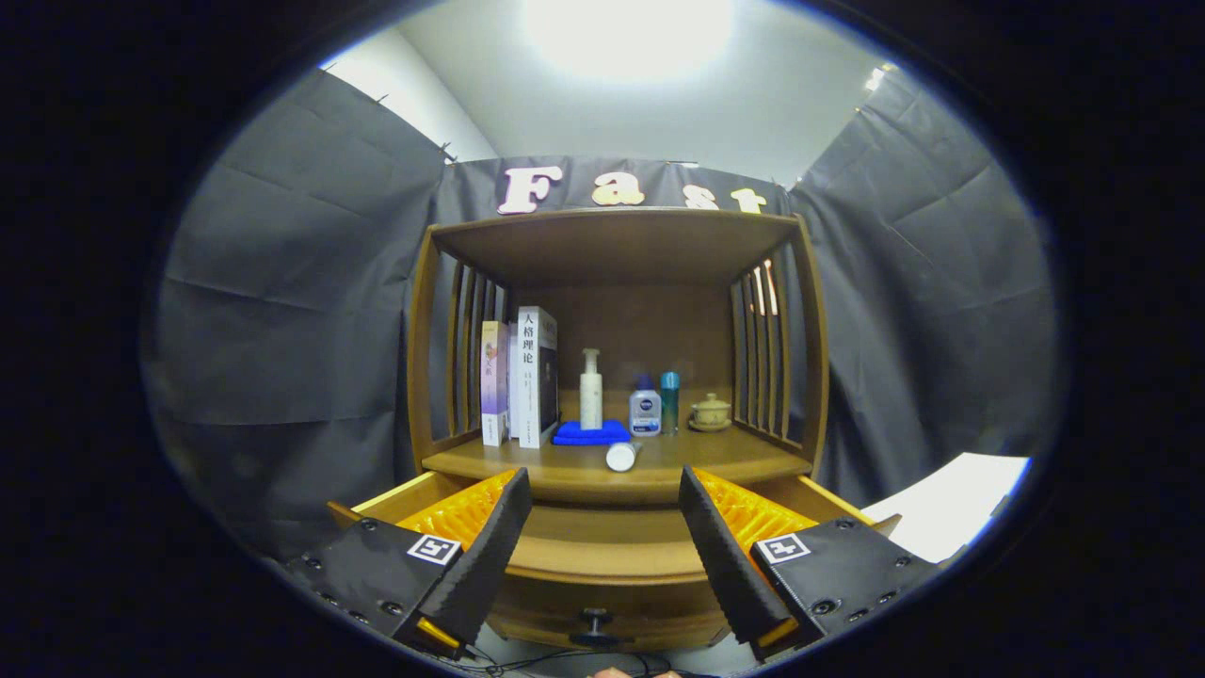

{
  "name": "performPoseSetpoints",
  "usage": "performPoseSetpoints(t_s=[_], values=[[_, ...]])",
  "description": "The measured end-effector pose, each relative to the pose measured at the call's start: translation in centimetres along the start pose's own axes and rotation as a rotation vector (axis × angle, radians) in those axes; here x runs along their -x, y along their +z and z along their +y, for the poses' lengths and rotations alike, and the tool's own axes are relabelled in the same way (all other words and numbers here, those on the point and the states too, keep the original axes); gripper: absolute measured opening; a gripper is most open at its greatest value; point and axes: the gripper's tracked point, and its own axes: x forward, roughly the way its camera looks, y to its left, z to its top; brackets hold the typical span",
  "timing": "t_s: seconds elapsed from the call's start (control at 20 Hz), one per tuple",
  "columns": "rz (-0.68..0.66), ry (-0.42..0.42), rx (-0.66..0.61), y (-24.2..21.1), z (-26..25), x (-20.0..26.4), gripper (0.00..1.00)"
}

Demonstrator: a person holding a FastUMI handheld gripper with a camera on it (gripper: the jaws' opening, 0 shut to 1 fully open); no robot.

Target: Pull open the drawer, take out the items inside it, and place them on the countertop above the cabinet.

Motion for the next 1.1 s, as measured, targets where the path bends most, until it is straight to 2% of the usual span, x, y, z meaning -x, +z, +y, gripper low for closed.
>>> performPoseSetpoints(t_s=[0.25,0.65,1.1], values=[[0.054,-0.038,-0.010,-3.2,-1.1,2.2,0.98],[0.170,-0.009,-0.037,-9.2,0.0,3.4,0.98],[0.226,-0.035,-0.001,-12.8,0.8,0.8,0.98]])
